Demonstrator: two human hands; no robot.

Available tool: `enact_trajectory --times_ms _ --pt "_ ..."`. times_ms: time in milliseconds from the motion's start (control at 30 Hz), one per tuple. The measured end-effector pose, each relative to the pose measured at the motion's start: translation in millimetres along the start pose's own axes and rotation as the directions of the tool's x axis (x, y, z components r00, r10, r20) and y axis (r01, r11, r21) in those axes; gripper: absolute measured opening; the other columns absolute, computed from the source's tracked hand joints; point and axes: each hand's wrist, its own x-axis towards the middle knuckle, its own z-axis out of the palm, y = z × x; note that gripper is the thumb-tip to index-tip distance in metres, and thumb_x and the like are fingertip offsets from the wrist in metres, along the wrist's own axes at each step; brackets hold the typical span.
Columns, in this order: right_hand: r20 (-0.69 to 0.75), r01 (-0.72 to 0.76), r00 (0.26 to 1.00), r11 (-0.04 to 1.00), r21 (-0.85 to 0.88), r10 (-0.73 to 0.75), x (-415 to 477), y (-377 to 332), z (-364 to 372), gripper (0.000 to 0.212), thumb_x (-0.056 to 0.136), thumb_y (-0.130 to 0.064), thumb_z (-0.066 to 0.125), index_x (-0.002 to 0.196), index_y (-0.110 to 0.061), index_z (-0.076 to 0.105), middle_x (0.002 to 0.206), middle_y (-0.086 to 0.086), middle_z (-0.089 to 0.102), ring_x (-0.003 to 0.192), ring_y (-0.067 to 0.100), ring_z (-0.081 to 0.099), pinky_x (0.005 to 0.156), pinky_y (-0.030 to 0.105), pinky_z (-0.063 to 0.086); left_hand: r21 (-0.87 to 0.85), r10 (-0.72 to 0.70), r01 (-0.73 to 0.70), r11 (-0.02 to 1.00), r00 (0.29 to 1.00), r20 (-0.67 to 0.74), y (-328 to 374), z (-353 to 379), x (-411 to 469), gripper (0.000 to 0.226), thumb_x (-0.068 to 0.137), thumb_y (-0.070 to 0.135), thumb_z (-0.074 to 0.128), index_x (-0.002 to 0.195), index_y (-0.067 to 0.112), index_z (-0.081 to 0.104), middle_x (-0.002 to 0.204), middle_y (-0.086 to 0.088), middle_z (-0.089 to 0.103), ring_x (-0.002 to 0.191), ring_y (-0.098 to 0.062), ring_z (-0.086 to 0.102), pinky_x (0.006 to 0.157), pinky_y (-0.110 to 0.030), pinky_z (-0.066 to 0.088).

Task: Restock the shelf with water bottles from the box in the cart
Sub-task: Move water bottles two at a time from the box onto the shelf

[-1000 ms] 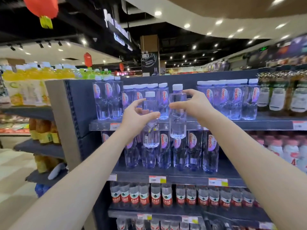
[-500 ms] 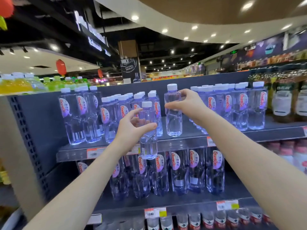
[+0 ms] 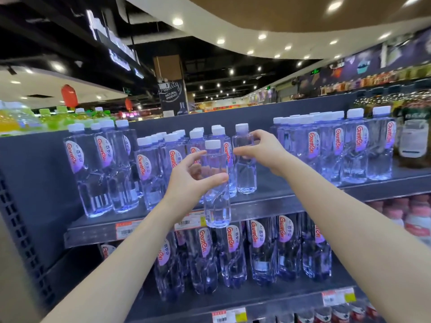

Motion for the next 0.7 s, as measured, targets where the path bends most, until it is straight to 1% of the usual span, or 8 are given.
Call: enact_trajectory --times_ms 67,100,200,300,400,533,633,700 --pt "0.033 0.005 0.999 1.0 -0.022 -0.004 6 3 2 0.076 0.055 -0.053 0.091 0.119 -0.024 0.063 0.114 0.004 0.071 0.101 0.022 0.072 0.088 0.042 0.06 0.004 -0.005 0.005 1.0 1.0 -0.02 -1 1 4 0.071 0.062 0.054 0.095 0.116 0.063 0.051 0.116 0.003 0.078 0.12 -0.016 0.068 0.103 -0.051 0.055" --pt "0.053 -0.002 0.999 1.0 -0.026 0.004 8 3 1 0.075 0.061 -0.05 0.091 0.125 -0.024 0.061 0.117 0.003 0.069 0.102 0.021 0.071 0.088 0.039 0.059 -0.012 -0.011 0.011 1.0 1.0 -0.028 -2 2 5 0.07 0.061 0.054 0.095 0.115 0.063 0.051 0.115 0.003 0.078 0.119 -0.017 0.069 0.102 -0.052 0.056" --pt "0.143 -0.031 0.989 0.997 -0.068 0.04 12 5 -6 0.073 0.078 -0.022 0.089 0.139 -0.027 0.05 0.113 0.0 0.065 0.095 0.02 0.067 0.079 0.032 0.051 -0.05 -0.024 0.022 0.999 0.999 -0.032 -4 1 7 0.071 0.063 0.05 0.096 0.117 0.059 0.05 0.11 0.004 0.08 0.117 -0.021 0.07 0.099 -0.055 0.056" --pt "0.161 -0.027 0.986 0.995 -0.097 0.042 17 12 -11 0.065 0.08 -0.008 0.085 0.13 -0.032 0.052 0.098 0.0 0.07 0.091 0.019 0.071 0.07 0.029 0.052 -0.062 -0.023 0.021 0.998 0.999 -0.032 -2 1 7 0.075 0.061 0.052 0.095 0.119 0.057 0.048 0.111 0.004 0.08 0.117 -0.022 0.071 0.098 -0.054 0.057" --pt "0.134 -0.009 0.991 0.992 -0.122 0.026 30 18 -5 0.055 0.075 -0.013 0.088 0.117 -0.031 0.058 0.104 0.0 0.073 0.101 0.02 0.072 0.081 0.037 0.059 -0.058 -0.03 0.028 0.998 0.999 -0.035 -1 2 6 0.078 0.063 0.047 0.095 0.123 0.054 0.047 0.11 0.003 0.08 0.113 -0.023 0.072 0.097 -0.054 0.058" --pt "0.094 0.012 0.996 0.992 -0.125 0.0 49 28 3 0.065 0.071 -0.017 0.089 0.129 -0.025 0.063 0.111 -0.002 0.072 0.107 0.019 0.069 0.076 0.035 0.056 -0.052 -0.023 0.022 0.998 0.999 -0.024 2 3 2 0.083 0.067 0.036 0.095 0.134 0.041 0.046 0.107 0.003 0.081 0.106 -0.023 0.075 0.094 -0.052 0.06" --pt "0.066 0.036 0.998 0.983 -0.18 -0.024 58 32 11 0.065 0.075 -0.019 0.087 0.134 -0.023 0.06 0.117 0.0 0.071 0.108 0.022 0.068 0.085 0.037 0.057 -0.051 -0.021 0.021 0.998 1.0 -0.011 2 4 -1 0.083 0.076 0.025 0.09 0.145 0.032 0.044 0.107 0.003 0.081 0.106 -0.018 0.075 0.089 -0.048 0.063" --pt "0.06 0.054 0.997 0.973 -0.222 -0.042 63 33 16 0.065 0.079 -0.022 0.085 0.138 -0.022 0.057 0.121 -0.003 0.068 0.109 0.02 0.064 0.088 0.034 0.053 -0.062 -0.027 0.026 0.998 1.0 -0.014 3 4 -3 0.086 0.081 0.019 0.087 0.153 0.024 0.041 0.107 0.003 0.081 0.104 -0.017 0.076 0.081 -0.043 0.064"
